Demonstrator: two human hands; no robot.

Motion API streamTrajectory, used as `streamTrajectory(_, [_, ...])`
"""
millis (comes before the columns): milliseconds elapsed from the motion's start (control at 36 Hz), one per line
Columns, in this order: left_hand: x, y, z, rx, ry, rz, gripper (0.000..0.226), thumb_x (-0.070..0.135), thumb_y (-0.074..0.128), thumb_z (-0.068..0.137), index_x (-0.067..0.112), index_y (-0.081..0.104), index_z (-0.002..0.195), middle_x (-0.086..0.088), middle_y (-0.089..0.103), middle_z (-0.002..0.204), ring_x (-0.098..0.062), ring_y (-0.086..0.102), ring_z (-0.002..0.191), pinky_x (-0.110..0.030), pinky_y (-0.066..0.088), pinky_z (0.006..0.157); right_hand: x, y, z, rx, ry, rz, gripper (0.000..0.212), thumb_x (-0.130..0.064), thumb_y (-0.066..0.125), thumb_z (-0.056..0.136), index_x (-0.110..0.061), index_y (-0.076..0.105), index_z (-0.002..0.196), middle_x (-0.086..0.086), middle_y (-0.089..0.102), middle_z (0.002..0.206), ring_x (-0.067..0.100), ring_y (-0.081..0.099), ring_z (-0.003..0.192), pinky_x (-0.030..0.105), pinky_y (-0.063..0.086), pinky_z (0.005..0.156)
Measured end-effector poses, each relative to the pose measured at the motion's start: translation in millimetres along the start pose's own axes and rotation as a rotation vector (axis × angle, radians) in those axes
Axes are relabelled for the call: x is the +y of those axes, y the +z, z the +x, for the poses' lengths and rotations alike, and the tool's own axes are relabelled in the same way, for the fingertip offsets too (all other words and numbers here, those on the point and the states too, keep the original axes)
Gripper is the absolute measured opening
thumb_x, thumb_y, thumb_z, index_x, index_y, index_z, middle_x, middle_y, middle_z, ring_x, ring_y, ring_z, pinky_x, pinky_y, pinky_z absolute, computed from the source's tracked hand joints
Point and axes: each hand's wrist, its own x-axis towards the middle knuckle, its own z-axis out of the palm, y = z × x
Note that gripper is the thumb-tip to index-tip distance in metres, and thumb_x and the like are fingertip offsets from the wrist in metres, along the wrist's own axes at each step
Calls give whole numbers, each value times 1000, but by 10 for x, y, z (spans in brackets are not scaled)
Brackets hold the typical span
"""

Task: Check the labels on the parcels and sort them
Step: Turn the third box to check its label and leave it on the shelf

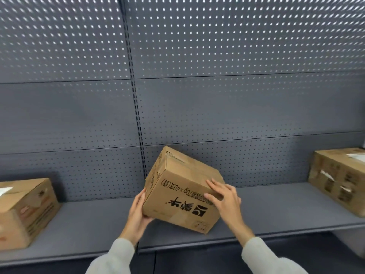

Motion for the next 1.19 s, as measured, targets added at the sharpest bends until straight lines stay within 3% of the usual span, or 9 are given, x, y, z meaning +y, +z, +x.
streamTrajectory(167, [-38,-145,122,90,20,230,36,36,43,109,30,58,141,4,67,131,-19,63,122,-37,60,84,-39,125,43,10,-32,-43,50,-59,63,88,-57,53,137,-30,47,144,6,31,132,42,23,106])
streamTrajectory(250, [-17,-178,155,152,37,379,31,36,46,109,32,65,133,4,69,127,-21,65,117,-45,57,96,-78,170,59,7,-35,-64,51,-57,63,88,-55,53,138,-33,44,142,5,30,132,38,19,105])
streamTrajectory(417, [-22,-270,178,189,-59,656,31,49,47,106,33,73,110,15,66,112,-17,56,120,-41,41,112,-126,280,77,-28,-124,-130,46,-51,63,91,-49,58,137,-30,49,142,4,32,135,44,24,113])
streamTrajectory(500, [-38,-232,197,152,-133,609,39,52,43,106,31,73,93,12,71,98,-22,64,105,-44,47,107,-122,343,56,-38,-165,-165,41,-47,65,92,-47,62,133,-27,53,143,5,36,136,47,30,113])
streamTrajectory(611, [29,-179,242,140,-156,534,37,38,43,109,18,70,92,-1,72,89,-22,66,88,-40,53,88,-85,355,43,-16,-199,-216,40,-50,63,93,-47,63,133,-27,53,142,4,38,136,47,32,113])
streamTrajectory(722, [188,-215,345,201,67,704,24,30,47,108,24,70,104,1,74,106,-22,67,104,-44,56,92,-136,287,100,-7,-218,-215,41,-62,53,93,-43,69,126,-27,59,135,2,45,128,44,32,113])
streamTrajectory(889, [558,179,452,158,451,929,23,33,49,107,29,68,119,11,67,117,-12,60,112,-33,49,91,-203,141,427,-47,-130,-195,32,-43,53,102,-35,65,131,-9,53,146,12,39,139,50,38,111])
streamTrajectory(1056, [526,437,660,-87,308,1418,52,58,39,103,34,47,149,5,49,153,-21,39,144,-47,38,114,-165,74,794,-318,139,-215,61,-59,52,97,-37,40,153,4,17,168,34,29,149,55,35,116])
streamTrajectory(1194, [453,475,773,-157,191,1597,61,67,23,103,42,29,158,11,18,170,-19,10,158,-59,14,124,-153,28,958,-473,241,-140,71,-66,51,94,-42,29,157,6,25,166,33,29,149,47,34,115])
